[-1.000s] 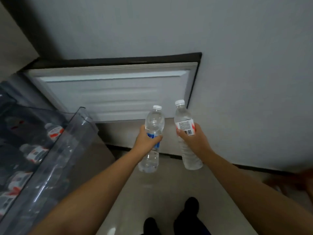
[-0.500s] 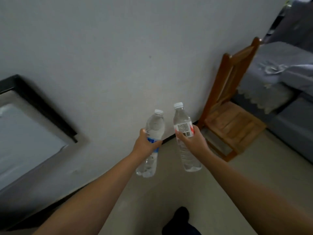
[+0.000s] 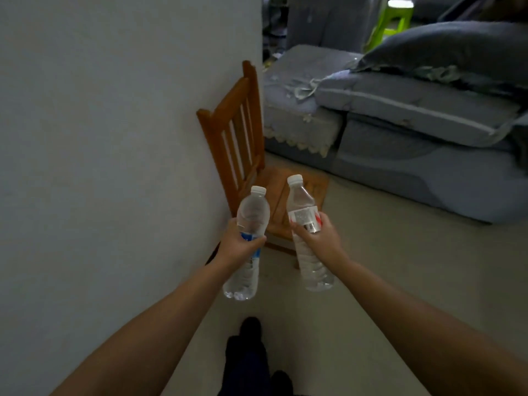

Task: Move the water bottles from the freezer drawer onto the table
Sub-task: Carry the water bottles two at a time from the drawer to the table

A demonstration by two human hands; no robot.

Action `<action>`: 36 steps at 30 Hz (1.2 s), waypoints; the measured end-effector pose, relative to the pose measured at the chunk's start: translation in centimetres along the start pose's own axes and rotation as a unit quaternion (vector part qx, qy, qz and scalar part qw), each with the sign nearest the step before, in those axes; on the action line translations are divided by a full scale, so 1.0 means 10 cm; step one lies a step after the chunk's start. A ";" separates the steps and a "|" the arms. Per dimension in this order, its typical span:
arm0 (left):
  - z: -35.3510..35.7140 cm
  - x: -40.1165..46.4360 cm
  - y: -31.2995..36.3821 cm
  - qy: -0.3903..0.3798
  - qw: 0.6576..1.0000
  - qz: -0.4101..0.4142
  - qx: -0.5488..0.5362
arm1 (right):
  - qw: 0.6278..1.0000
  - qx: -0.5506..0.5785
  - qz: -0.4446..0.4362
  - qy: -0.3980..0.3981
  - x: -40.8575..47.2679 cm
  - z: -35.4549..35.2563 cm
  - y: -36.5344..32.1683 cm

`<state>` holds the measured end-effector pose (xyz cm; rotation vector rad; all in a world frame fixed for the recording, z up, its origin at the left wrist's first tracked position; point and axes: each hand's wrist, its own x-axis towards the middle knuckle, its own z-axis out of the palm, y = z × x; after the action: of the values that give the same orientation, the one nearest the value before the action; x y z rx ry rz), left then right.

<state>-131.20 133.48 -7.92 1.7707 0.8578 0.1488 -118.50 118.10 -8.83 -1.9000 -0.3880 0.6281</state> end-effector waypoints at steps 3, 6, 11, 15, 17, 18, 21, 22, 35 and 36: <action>0.31 0.45 0.26 -0.061 0.998 0.016 0.015 | 0.999 0.024 0.020 0.032 0.24 -0.35 0.09; 0.64 0.95 0.61 -0.115 0.991 0.058 0.029 | 0.992 0.059 0.035 0.105 0.57 -0.72 0.12; 1.21 1.74 1.30 -0.195 0.975 0.091 0.058 | 0.967 0.113 0.079 0.215 0.98 -1.37 0.09; 1.88 2.13 1.78 -0.263 0.954 0.104 0.099 | 0.937 0.101 0.108 0.318 1.10 -1.92 0.20; 2.29 2.22 1.98 -0.296 0.940 0.123 0.119 | 0.918 0.091 0.127 0.365 1.12 -2.21 0.32; 2.50 2.25 2.07 -0.311 0.932 0.133 0.131 | 0.910 0.092 0.137 0.381 1.12 -2.36 0.38; 3.12 2.27 2.31 -0.359 0.908 0.153 0.151 | 0.885 0.099 0.163 0.425 1.12 -2.80 0.63; 3.36 2.25 2.41 -0.373 0.901 0.159 0.156 | 0.874 0.106 0.169 0.442 1.11 -2.99 0.74; 6.47 1.69 3.77 -0.488 0.824 0.223 0.184 | 0.772 0.122 0.223 0.583 0.57 -5.65 1.67; 6.68 1.63 3.85 -0.502 0.813 0.230 0.183 | 0.761 0.128 0.231 0.592 0.51 -5.83 1.76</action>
<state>-68.11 86.37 -5.00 2.0121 -0.3474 -0.6452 -80.48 70.32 -7.97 -1.7394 0.9616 -0.3065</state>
